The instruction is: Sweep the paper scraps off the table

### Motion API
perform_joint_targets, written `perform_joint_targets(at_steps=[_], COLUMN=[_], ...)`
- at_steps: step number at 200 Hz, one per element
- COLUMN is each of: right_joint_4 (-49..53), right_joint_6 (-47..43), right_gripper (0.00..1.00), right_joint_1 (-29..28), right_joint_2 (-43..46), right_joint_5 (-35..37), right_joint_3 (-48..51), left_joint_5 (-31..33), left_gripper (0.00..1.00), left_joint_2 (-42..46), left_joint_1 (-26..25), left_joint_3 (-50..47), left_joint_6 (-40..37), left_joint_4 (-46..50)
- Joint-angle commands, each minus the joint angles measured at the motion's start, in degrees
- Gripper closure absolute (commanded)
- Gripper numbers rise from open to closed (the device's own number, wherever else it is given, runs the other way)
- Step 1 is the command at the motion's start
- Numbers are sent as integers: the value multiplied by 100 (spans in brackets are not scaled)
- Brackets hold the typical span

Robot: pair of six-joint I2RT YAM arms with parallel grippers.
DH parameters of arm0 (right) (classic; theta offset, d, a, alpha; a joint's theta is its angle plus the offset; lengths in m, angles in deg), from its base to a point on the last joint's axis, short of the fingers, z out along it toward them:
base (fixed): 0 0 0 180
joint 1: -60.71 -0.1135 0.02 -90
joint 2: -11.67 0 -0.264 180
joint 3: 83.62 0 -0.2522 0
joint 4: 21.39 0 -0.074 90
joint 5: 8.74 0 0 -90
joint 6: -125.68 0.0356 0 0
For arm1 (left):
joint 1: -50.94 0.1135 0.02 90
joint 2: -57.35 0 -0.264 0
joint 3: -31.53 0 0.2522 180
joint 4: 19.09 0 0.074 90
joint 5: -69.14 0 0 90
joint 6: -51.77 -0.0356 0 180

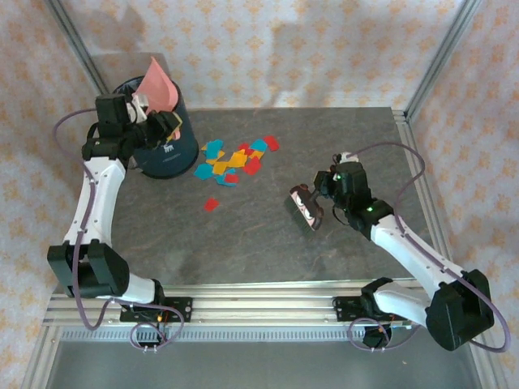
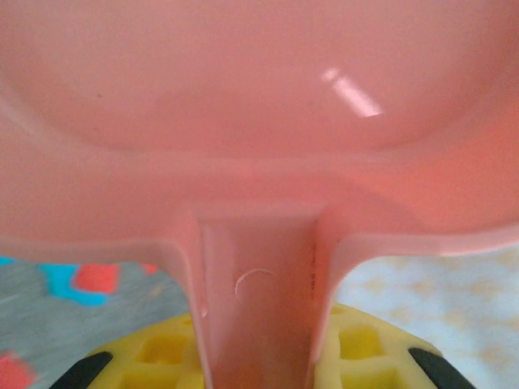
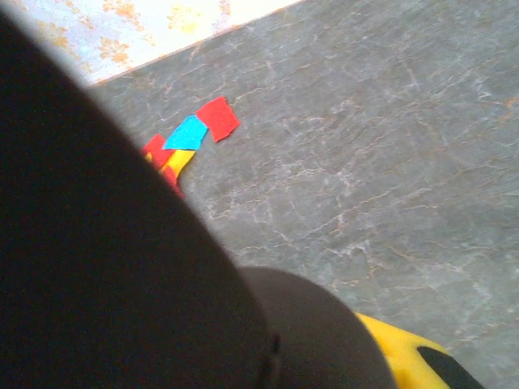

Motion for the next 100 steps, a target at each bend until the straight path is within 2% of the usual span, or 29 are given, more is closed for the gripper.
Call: perform_joint_targets(at_steps=[1,32,73,100], right_joint_4=[-667,-1181,-1650,-1736], right_joint_6=[445,936,1535,1762], right_gripper=[100,100,100,100], right_joint_1=[-10,-17,-17,-5], right_joint_2=[-224,-866,-1840,-2511], right_joint_5=[-405,-777,-982,-969], right_joint_3=[-136,-503,-1311,-1969], left_joint_5=[913,1746,2209,2161], left_gripper=[100,100,100,100], left_joint_2=[306,642,1199,1457], left_joint_1=[-300,-716,-958,-1013], left_joint_3=[231,73,-458,-759], left_joint_6=[-1796,-2363,-2631,-2735], left_joint_4=[1765,2389,2798,2958])
